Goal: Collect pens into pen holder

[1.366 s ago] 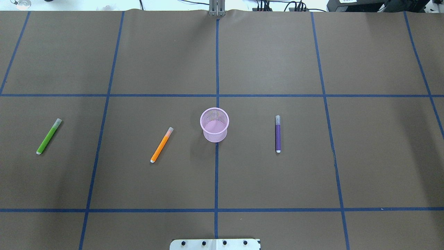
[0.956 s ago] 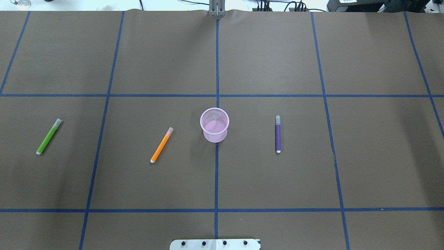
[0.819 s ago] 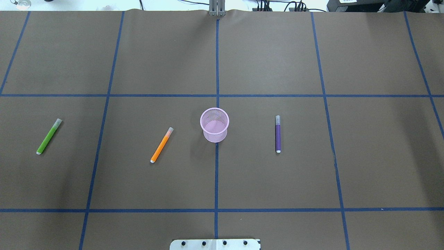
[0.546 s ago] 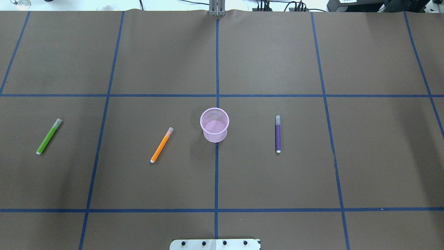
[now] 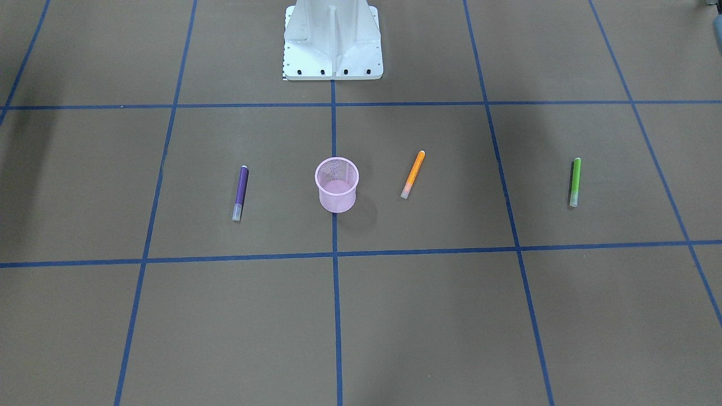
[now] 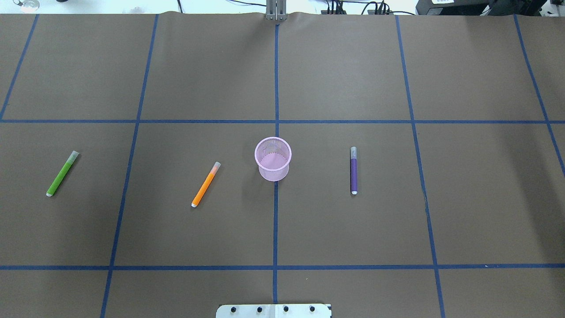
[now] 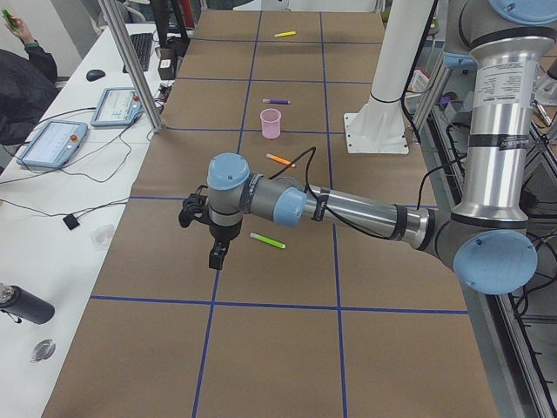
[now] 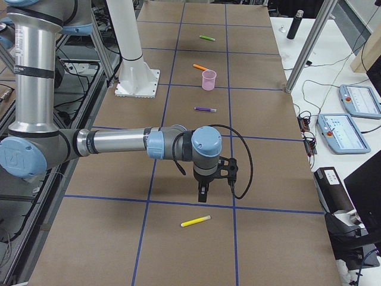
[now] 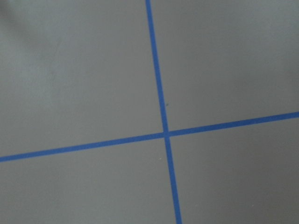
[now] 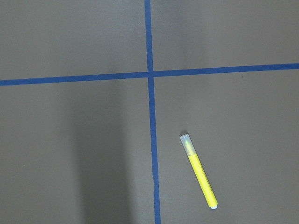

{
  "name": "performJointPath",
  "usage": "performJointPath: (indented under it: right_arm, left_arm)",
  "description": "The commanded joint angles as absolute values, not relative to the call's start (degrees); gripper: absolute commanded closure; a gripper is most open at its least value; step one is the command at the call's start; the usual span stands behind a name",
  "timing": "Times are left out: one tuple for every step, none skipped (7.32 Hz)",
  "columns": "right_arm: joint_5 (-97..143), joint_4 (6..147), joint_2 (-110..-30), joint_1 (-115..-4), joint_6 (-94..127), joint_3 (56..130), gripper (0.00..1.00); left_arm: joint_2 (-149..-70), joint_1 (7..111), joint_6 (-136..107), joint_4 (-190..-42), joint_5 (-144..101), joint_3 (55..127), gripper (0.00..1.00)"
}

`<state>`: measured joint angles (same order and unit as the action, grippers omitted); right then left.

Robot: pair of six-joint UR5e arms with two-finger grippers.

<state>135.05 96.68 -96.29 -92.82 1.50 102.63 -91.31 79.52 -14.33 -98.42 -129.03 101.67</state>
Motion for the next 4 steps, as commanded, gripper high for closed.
performJointPath:
  right_arm:
    - [135.1,96.6,-96.3,-92.8,1.4,102.4,0.00]
    - [135.2,96.6,-96.3,-92.6,1.4,102.2,0.00]
    - [135.2,96.6,-96.2,-92.6,1.4,102.2,0.00]
    - [135.2,96.7,-96.2,-92.5,1.4,102.1,0.00]
  left_arm:
    - [-91.7,68.2,-34.6,-107.5,-126.8,101.6,0.00]
    - [-91.3,62.9,-40.4,-110.0,-122.9,101.3,0.00]
    - [-91.3,57.7,-41.3,-110.9,-118.8,100.4,0.00]
    - [-91.7,54.8,-41.3,-111.1,-115.9,98.8,0.00]
